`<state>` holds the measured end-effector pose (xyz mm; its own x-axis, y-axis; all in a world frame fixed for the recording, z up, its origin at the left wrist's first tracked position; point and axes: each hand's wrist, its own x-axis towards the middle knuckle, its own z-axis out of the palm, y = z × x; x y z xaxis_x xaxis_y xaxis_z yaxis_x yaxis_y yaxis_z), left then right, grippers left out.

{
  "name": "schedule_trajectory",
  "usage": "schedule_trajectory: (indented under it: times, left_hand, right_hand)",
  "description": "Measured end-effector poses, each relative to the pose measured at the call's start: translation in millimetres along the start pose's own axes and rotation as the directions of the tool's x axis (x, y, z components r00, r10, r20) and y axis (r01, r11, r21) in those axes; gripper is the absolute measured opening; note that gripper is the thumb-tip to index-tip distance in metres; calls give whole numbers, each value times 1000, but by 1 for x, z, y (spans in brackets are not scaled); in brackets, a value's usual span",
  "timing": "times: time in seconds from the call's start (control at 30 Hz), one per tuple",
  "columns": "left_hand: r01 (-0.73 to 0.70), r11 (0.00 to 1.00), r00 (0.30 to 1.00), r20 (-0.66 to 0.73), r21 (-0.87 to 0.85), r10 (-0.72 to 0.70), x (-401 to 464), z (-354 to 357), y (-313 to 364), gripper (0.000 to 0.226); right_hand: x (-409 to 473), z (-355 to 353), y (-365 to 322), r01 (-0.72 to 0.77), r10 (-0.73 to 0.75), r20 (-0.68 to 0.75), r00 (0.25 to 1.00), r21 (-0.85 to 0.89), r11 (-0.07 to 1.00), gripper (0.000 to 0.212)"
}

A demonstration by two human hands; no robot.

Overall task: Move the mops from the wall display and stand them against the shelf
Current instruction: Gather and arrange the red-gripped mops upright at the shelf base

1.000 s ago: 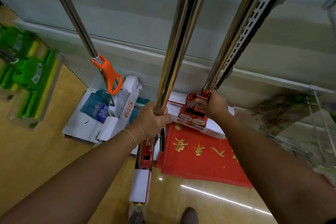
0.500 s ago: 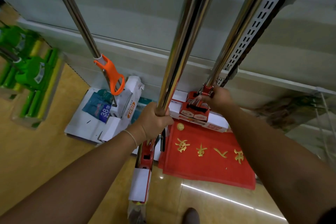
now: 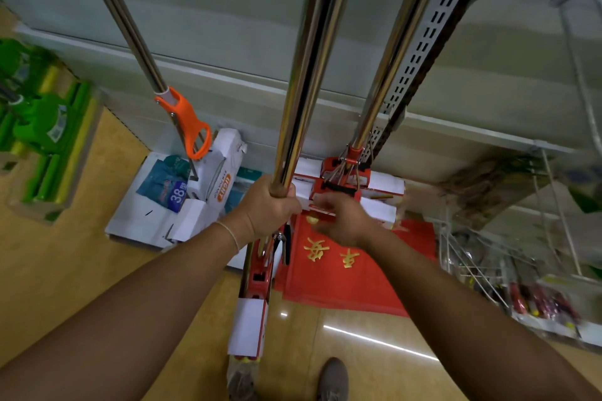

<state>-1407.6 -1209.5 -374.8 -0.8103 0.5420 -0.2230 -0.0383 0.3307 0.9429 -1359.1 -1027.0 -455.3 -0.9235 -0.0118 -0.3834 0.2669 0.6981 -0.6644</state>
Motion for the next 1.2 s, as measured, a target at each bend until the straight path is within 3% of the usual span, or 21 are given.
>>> schedule_trajectory:
  times: [0.07, 0.1, 0.2, 0.77, 1.0, 1.2]
  left_hand:
    - [2, 1000, 1000, -6, -6, -2, -3, 4, 2, 27]
    - [4, 1000, 1000, -6, -10, -4, -4, 5, 2, 25]
    - [3, 1000, 1000, 5, -19, -3, -7, 8, 1, 20]
    - [108, 990, 994, 28, -89, -106, -3, 34, 8, 32]
    - [116, 990, 993, 33, -84, -113, 1, 46, 15, 14]
    - [195, 966, 980, 1, -169, -198, 7, 54, 15, 7]
  right_hand:
    - [-7, 13, -11, 55, -62, 183, 981, 39, 998, 75]
    - [-10, 19, -16, 69, -82, 242, 967, 62, 996, 81]
    - [-15, 32, -22, 98, -122, 310, 943, 93, 991, 77]
    - [-46, 27, 0, 155, -159, 174, 972, 39, 987, 62]
    - [-49, 26, 17, 161, -160, 99, 982, -2, 987, 61]
    - [-54, 34, 28, 139, -136, -82, 987, 36, 990, 49]
